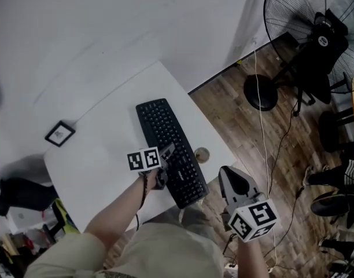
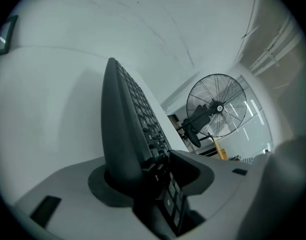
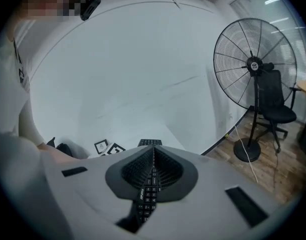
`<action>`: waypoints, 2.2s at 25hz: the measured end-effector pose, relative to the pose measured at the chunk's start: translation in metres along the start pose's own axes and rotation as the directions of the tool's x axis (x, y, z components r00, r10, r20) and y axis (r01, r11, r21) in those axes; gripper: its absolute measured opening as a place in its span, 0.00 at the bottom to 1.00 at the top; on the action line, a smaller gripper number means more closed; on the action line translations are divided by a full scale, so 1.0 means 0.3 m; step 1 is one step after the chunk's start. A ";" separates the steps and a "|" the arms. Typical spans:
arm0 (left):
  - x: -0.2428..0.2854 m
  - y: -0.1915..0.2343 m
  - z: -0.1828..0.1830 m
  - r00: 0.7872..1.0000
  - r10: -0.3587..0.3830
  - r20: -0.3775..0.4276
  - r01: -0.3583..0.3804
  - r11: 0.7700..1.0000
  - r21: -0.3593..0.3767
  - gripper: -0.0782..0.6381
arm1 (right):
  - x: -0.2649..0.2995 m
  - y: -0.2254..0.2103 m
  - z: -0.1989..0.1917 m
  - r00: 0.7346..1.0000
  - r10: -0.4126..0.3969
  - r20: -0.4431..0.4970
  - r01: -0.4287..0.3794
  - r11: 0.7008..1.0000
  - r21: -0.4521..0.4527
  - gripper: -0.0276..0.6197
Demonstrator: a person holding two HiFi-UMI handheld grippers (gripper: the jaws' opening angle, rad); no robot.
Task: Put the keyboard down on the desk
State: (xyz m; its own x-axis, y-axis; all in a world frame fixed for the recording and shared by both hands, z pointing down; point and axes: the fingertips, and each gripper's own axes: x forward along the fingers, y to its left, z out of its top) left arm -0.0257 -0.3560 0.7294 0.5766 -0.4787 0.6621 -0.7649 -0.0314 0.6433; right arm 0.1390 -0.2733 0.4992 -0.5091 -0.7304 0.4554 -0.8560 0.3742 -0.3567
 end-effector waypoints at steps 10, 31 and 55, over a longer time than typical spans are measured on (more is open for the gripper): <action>-0.021 0.075 0.029 0.975 0.219 0.041 -0.223 0.962 0.158 0.64 | 0.040 -0.008 -0.007 1.000 0.020 -0.022 -0.019 0.999 0.026 0.09; -0.158 0.108 0.061 0.958 0.271 0.090 -0.282 0.948 0.145 0.67 | 0.004 -0.001 0.022 1.000 -0.014 -0.012 0.013 0.998 -0.063 0.08; -0.820 -0.819 0.393 0.836 -0.332 0.438 -0.142 0.639 0.756 0.27 | -0.319 0.193 0.544 0.937 0.056 0.344 0.014 0.980 -0.199 0.08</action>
State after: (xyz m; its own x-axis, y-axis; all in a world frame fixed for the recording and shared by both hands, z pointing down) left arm -0.0133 -0.3339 0.3631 0.6100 -0.7736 0.1716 -0.7878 -0.6153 0.0270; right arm 0.1529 -0.2751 0.3017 -0.4941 -0.8603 0.1257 -0.8641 0.4699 -0.1805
